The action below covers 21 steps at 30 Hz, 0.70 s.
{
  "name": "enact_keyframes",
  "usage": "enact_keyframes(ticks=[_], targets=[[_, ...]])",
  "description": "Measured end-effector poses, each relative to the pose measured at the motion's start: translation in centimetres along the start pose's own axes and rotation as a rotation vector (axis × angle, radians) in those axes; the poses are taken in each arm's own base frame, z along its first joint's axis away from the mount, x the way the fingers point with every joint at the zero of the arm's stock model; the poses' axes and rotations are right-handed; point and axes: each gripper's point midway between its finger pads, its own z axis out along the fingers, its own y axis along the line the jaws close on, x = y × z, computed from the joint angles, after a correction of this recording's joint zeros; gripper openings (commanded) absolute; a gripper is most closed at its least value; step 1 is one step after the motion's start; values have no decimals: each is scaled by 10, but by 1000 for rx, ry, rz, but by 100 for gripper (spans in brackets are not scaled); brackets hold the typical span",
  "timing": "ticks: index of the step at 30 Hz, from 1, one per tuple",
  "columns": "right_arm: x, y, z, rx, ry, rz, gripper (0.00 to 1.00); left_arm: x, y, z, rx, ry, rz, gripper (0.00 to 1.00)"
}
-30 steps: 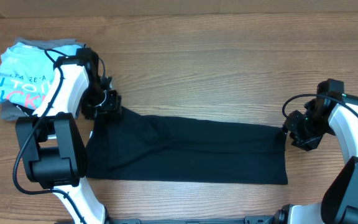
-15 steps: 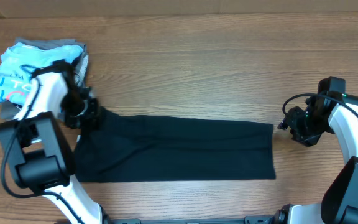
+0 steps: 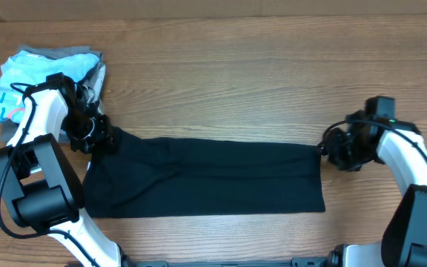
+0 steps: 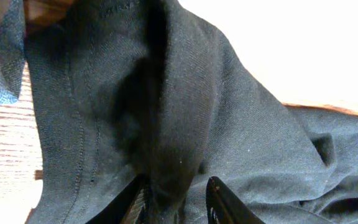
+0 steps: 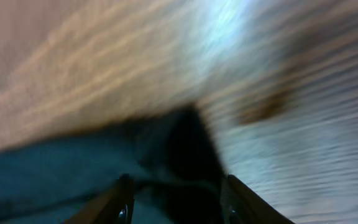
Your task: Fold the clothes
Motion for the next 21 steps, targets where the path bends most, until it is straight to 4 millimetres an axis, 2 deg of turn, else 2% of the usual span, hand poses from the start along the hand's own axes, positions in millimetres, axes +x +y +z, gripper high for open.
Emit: enact_keyframes(ticks=[6, 9, 13, 14, 15, 17, 21], targets=[[19, 0, 9, 1, 64, -6, 15, 2, -1, 0, 6, 7, -2, 31], [31, -4, 8, 15, 115, 14, 10, 3, -1, 0, 7, 13, -3, 30], [56, -13, 2, 53, 218, 64, 11, 5, -2, 0, 8, 21, -5, 29], [63, -16, 0, 74, 243, 77, 22, 6, -2, 0, 8, 23, -6, 30], [68, -21, -2, 103, 263, 104, 24, 6, -2, 0, 8, 25, -6, 29], [73, -30, -5, 159, 277, 126, 26, 8, -2, 0, 9, 30, -7, 29], [64, -43, -5, 230, 229, 147, 32, 9, -2, 0, 9, 37, -8, 31]])
